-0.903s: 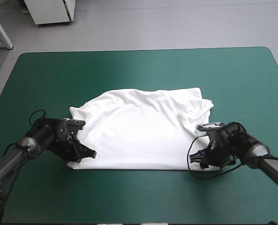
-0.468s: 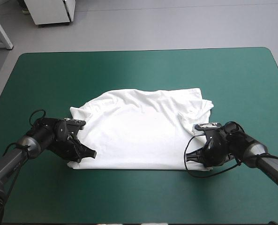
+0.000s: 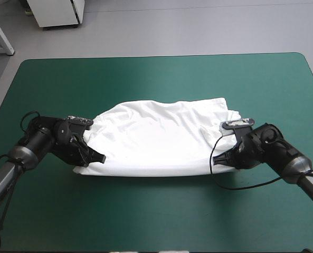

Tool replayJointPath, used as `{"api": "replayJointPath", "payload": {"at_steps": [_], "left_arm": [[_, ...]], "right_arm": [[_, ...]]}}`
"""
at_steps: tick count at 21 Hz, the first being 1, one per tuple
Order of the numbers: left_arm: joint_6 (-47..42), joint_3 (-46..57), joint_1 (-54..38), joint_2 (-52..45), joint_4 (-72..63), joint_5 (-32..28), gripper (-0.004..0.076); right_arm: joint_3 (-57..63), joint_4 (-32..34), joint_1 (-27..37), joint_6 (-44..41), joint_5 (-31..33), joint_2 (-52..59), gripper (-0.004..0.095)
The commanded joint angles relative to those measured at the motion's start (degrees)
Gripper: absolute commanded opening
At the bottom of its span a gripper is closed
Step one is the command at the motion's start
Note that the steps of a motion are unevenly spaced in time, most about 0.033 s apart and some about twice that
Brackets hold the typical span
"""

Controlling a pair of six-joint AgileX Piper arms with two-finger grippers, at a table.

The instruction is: Fold the cloth

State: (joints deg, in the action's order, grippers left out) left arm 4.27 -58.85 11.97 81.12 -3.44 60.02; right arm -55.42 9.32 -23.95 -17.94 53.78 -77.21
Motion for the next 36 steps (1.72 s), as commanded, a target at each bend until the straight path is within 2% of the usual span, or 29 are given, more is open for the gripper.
{"api": "replayJointPath", "payload": {"at_steps": [1,6,7,10,13,19,21,22,24,25,26,28,29,31,34,36], "left_arm": [[1.4,-6.4,-2.2,-1.3,0.1,-0.1,-0.0007],[2.7,-18.5,-5.7,4.6,-0.3,1.5,-0.0007],[3.2,-23.7,-6.3,8.0,-0.4,4.0,-0.0007],[3.3,-34.9,-6.4,15.0,-0.5,7.8,-0.0007],[3.3,-44.2,-6.9,22.0,0.3,6.9,-0.0007],[3.3,-46.8,-7.4,30.3,0.5,-0.9,-0.0008],[3.1,-46.8,-7.4,32.6,-0.1,-3.1,-0.0005],[3.1,-46.8,-7.4,33.3,-0.3,-3.8,0.0013],[3.1,-46.8,-7.4,34.1,-0.5,-4.0,0.0134],[3.1,-46.8,-7.4,34.1,-0.5,-4.0,0.0197],[3.1,-46.8,-7.4,33.9,-0.4,-3.4,0.0327],[3.1,-47.9,-7.4,33.2,0.8,-1.3,0.0442],[3.1,-48.7,-7.4,33.0,1.4,-0.5,0.0452],[1.7,-52.0,-7.4,31.4,3.1,3.0,0.0452],[-0.2,-55.7,-7.2,27.6,0.9,6.9,0.0442],[0.8,-55.7,-6.3,26.3,-4.6,8.5,0.0340]], "right_arm": [[-7.1,2.3,0.2,2.6,-3.1,1.2,-0.0019],[-16.3,7.7,0.3,2.1,-8.8,-3.7,-0.0019],[-20.4,10.3,0.8,0.6,-10.4,-6.7,-0.0019],[-27.8,11.7,2.7,0.0,-14.2,-13.4,-0.0019],[-35.4,11.9,5.8,-0.9,-17.8,-21.2,-0.0019],[-41.1,11.7,7.5,-1.3,-19.5,-30.7,-0.0012],[-41.5,10.5,7.6,-1.5,-21.0,-32.5,0.0084],[-41.5,9.0,7.6,-1.5,-22.5,-33.0,0.0191],[-41.5,5.9,7.6,-1.2,-24.0,-33.1,0.0530],[-41.6,5.7,7.6,-1.2,-24.0,-33.1,0.0661],[-42.4,5.7,7.6,-1.4,-22.4,-32.8,0.0848],[-43.4,6.2,7.6,-1.4,-20.9,-31.2,0.0910],[-43.4,6.6,7.6,-1.4,-20.9,-30.1,0.0899],[-43.4,8.3,7.8,-1.4,-19.5,-26.7,0.0853],[-43.4,8.2,10.0,-0.3,-12.5,-22.4,0.0800],[-43.4,4.8,12.6,3.2,-6.4,-22.1,0.0767]]}}
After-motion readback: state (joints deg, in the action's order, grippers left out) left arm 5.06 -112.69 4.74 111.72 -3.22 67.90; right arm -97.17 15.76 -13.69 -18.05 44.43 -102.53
